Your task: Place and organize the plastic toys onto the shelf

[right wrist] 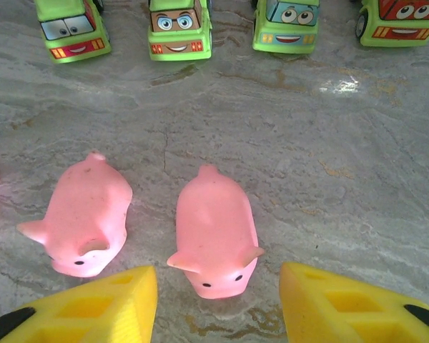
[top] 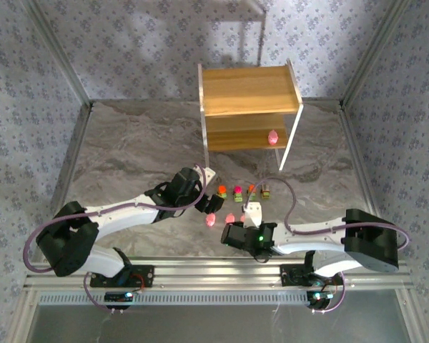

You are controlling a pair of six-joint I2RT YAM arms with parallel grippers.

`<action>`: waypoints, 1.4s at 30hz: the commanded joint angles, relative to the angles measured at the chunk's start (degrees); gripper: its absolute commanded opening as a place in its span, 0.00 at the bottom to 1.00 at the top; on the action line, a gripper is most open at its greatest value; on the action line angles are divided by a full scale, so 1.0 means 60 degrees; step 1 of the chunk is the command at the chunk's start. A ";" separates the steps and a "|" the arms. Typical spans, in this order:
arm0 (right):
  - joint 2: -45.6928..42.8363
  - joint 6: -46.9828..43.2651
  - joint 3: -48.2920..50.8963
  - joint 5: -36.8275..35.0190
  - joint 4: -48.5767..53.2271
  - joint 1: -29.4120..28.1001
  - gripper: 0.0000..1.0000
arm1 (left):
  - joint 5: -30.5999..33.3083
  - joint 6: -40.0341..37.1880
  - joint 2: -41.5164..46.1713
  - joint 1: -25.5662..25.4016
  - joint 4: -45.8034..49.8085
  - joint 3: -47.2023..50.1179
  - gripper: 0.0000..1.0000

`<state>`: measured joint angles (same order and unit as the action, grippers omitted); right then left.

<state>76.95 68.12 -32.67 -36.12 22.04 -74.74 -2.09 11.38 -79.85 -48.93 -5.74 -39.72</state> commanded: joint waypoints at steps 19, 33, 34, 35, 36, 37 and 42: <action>0.0433 -0.0388 -0.0092 0.0014 -0.0240 0.0284 0.51 | -0.0018 -0.0088 0.0063 -0.0064 0.0136 -0.0198 0.89; 0.0741 -0.0589 -0.0120 0.0071 -0.0590 0.0514 0.50 | -0.0027 -0.0093 0.0082 -0.0073 0.0151 -0.0205 0.89; 0.0740 -0.0608 -0.0108 0.0082 -0.0604 0.0516 0.50 | -0.0019 -0.0087 0.0069 -0.0071 0.0151 -0.0205 0.89; 0.0754 -0.0608 -0.0108 0.0085 -0.0612 0.0535 0.50 | -0.0019 -0.0094 0.0065 -0.0063 0.0151 -0.0211 0.89; 0.0776 -0.0604 -0.0107 0.0083 -0.0605 0.0559 0.50 | -0.0033 -0.0094 0.0065 -0.0064 0.0151 -0.0220 0.89; 0.0773 -0.0605 -0.0108 0.0087 -0.0613 0.0559 0.49 | -0.0027 -0.0089 0.0052 -0.0074 0.0151 -0.0220 0.89; 0.0899 -0.0614 -0.0108 0.0058 -0.0711 0.0606 0.49 | -0.0033 -0.0092 0.0050 -0.0063 0.0151 -0.0216 0.89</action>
<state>81.45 64.90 -32.67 -35.11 17.65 -71.48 -2.09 11.35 -79.88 -48.93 -5.74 -39.72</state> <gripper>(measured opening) 0.495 0.892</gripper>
